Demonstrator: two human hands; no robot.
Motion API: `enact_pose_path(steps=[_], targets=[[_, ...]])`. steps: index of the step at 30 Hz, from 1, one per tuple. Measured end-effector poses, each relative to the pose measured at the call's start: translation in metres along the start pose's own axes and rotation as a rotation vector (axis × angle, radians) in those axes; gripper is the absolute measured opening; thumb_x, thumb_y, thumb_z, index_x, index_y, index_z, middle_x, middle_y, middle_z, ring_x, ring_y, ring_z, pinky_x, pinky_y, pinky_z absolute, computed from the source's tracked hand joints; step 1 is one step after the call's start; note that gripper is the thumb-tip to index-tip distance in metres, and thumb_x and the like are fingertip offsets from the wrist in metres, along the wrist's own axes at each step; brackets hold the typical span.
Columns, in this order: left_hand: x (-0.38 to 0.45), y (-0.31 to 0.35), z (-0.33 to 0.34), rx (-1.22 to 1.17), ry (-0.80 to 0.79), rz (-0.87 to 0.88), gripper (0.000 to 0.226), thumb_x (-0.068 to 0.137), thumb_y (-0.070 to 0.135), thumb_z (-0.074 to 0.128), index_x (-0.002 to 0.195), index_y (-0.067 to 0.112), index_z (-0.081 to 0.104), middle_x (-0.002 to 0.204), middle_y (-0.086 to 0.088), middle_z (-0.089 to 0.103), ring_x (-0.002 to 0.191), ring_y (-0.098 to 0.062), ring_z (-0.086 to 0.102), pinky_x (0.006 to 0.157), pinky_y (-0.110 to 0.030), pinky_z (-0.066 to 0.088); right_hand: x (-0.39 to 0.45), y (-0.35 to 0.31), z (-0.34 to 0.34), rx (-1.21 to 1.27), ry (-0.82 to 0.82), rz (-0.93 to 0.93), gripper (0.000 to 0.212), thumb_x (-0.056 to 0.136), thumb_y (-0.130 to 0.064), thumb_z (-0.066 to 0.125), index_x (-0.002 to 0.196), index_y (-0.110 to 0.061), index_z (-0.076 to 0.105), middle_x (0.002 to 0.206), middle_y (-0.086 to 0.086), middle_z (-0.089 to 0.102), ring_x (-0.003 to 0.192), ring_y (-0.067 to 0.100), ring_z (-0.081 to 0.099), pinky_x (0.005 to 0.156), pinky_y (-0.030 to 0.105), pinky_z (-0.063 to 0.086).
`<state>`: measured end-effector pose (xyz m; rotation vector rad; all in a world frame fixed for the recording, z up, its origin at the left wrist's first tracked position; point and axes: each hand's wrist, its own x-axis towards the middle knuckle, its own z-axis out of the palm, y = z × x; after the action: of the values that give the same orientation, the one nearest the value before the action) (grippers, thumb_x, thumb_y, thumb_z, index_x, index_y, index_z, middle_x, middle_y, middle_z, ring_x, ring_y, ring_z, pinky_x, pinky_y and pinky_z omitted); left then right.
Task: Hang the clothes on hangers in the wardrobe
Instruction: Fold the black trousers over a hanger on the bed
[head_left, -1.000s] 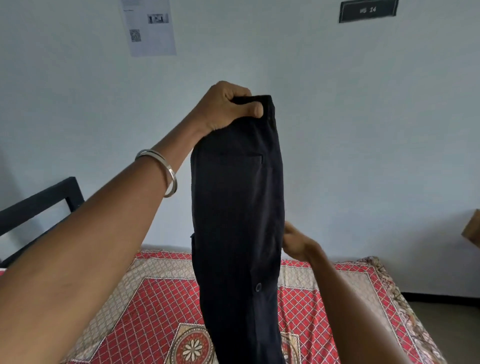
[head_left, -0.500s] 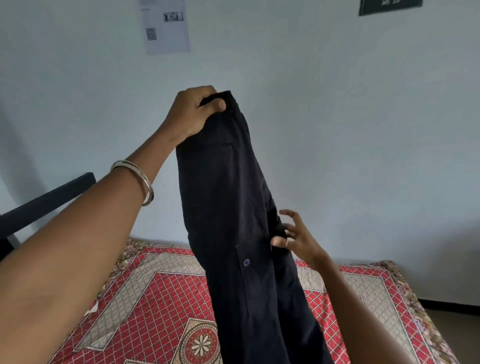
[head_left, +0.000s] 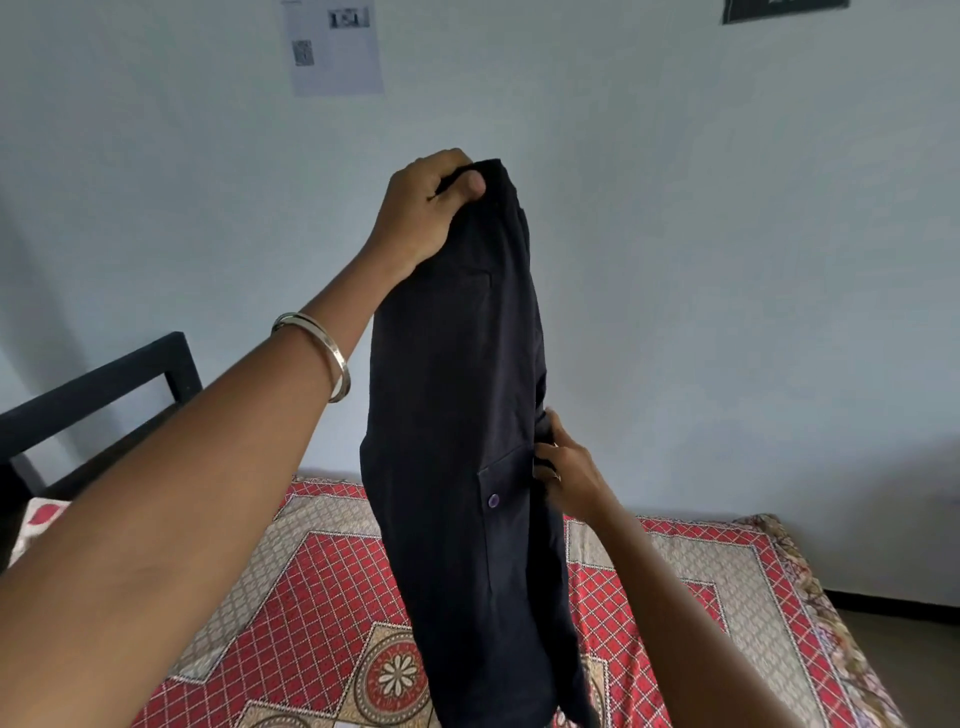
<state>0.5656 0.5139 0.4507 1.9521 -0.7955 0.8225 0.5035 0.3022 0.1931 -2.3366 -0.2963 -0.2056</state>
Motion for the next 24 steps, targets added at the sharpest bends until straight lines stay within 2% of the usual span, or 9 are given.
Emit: enact_pose_path(steps=[3,5,7,10,13,16,18,21,24], targets=[[-0.001,0.003,0.001,-0.022,-0.005,0.019,0.032,0.095,0.037,0.052,0.089,0.008,0.063,0.071,0.011,0.051,0.071,-0.007,0.046,0.071,-0.023,0.038,0.003,0.008,-0.011,0.106,-0.156,0.031,0.038,0.073,0.008,0.066,0.108,-0.008,0.069,0.125,-0.003,0.051,0.103,0.018,0.053,0.083,0.027,0.044],[0.001,0.006,-0.001,-0.051,0.009,0.021,0.028,0.095,0.037,0.052,0.085,0.013,0.062,0.071,0.013,0.05,0.072,-0.006,0.046,0.071,-0.022,0.037,0.0,0.005,-0.015,0.266,-0.334,0.078,0.045,0.071,-0.014,0.083,0.113,-0.018,0.069,0.132,-0.009,0.045,0.114,0.015,0.049,0.093,0.021,0.044],[0.001,0.009,-0.001,-0.107,0.024,0.0,0.022,0.095,0.036,0.051,0.078,0.024,0.058,0.07,0.015,0.05,0.071,-0.004,0.045,0.072,-0.021,0.037,0.0,0.001,-0.007,0.274,-0.361,0.061,0.055,0.061,-0.037,0.089,0.111,-0.031,0.068,0.138,-0.011,0.036,0.122,0.014,0.041,0.102,0.029,0.044],[-0.002,0.01,0.002,-0.149,0.028,-0.043,0.023,0.094,0.037,0.051,0.072,0.029,0.052,0.068,0.014,0.047,0.068,-0.005,0.042,0.07,-0.023,0.036,-0.009,0.001,0.016,0.307,-0.226,0.049,0.05,0.06,-0.029,0.091,0.104,-0.034,0.068,0.133,-0.008,0.049,0.118,0.014,0.051,0.099,0.038,0.05],[-0.01,0.002,-0.008,-0.069,-0.021,-0.092,0.026,0.092,0.046,0.051,0.078,0.024,0.051,0.072,0.007,0.048,0.07,-0.007,0.043,0.069,-0.024,0.037,-0.015,0.021,0.023,0.315,-0.049,0.141,0.039,0.058,-0.026,0.091,0.094,-0.017,0.077,0.097,-0.003,0.074,0.094,0.015,0.069,0.085,0.047,0.055],[-0.023,-0.018,-0.033,-0.009,-0.189,-0.233,0.028,0.078,0.049,0.069,0.085,0.028,0.051,0.079,0.01,0.053,0.075,-0.008,0.051,0.072,-0.025,0.044,-0.018,0.041,0.01,0.321,0.123,0.271,0.044,0.044,-0.034,0.092,0.074,-0.008,0.073,0.069,0.004,0.071,0.068,0.023,0.068,0.066,0.048,0.056],[-0.038,-0.032,-0.044,0.044,-0.337,-0.37,0.046,0.059,0.043,0.08,0.096,0.032,0.055,0.094,0.009,0.061,0.092,-0.012,0.059,0.085,-0.032,0.051,-0.021,0.044,-0.006,0.245,0.226,0.31,0.046,0.042,-0.029,0.092,0.06,-0.001,0.06,0.054,0.0,0.052,0.055,0.017,0.05,0.053,0.033,0.043],[-0.071,-0.059,-0.039,0.032,-0.428,-0.516,0.059,0.059,0.026,0.087,0.113,0.021,0.063,0.111,0.0,0.067,0.107,-0.02,0.061,0.098,-0.041,0.049,-0.031,0.045,-0.036,0.124,0.384,0.315,0.043,0.054,-0.006,0.088,0.052,-0.017,0.047,0.052,-0.007,0.042,0.055,0.013,0.04,0.049,0.022,0.031],[-0.102,-0.087,-0.03,0.013,-0.338,-0.624,0.044,0.064,0.019,0.087,0.104,0.02,0.066,0.106,-0.002,0.067,0.107,-0.024,0.061,0.098,-0.043,0.048,-0.029,0.043,-0.055,-0.068,0.544,0.331,0.025,0.065,-0.009,0.084,0.076,-0.023,0.065,0.069,0.002,0.062,0.072,0.023,0.057,0.063,0.029,0.04]])
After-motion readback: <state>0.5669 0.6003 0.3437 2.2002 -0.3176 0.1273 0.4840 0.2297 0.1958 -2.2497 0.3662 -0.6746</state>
